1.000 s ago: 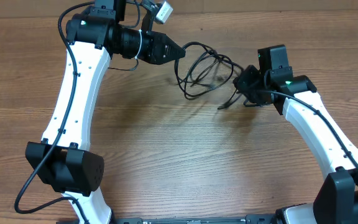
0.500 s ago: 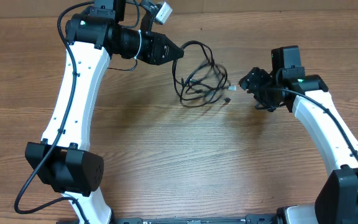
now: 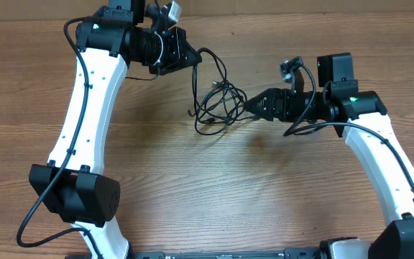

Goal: Untangle cables

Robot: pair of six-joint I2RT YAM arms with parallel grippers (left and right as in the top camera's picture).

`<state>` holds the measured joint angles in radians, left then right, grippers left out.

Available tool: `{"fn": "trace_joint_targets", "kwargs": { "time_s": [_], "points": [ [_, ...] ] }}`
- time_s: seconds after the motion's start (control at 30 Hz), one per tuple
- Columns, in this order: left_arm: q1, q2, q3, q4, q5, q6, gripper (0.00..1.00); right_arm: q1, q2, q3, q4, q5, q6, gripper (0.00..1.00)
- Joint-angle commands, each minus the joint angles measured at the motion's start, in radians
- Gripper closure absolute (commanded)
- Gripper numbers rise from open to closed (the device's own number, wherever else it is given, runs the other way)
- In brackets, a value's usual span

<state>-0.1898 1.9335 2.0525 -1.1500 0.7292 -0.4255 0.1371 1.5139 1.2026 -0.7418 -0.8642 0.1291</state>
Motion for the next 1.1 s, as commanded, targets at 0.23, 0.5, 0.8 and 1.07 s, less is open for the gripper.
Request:
{"fn": "trace_joint_targets", "kwargs": {
  "time_s": [0.23,0.5,0.8,1.07],
  "points": [
    [-0.026,-0.045,0.024,-0.003,-0.015,-0.209,0.96,0.221,-0.018,0.023,0.269,0.090,-0.112,0.33],
    [-0.028,-0.045,0.024,-0.004,-0.015,-0.211,0.96,0.333,-0.016,0.023,0.397,0.289,-0.096,0.64],
    [-0.027,-0.045,0.024,-0.005,0.016,-0.210,0.96,0.347,-0.015,0.023,0.446,0.388,-0.092,0.68],
    [-0.027,-0.045,0.024,-0.005,0.023,-0.210,0.96,0.347,-0.012,0.023,0.506,0.392,-0.063,0.78]
  ]
}}
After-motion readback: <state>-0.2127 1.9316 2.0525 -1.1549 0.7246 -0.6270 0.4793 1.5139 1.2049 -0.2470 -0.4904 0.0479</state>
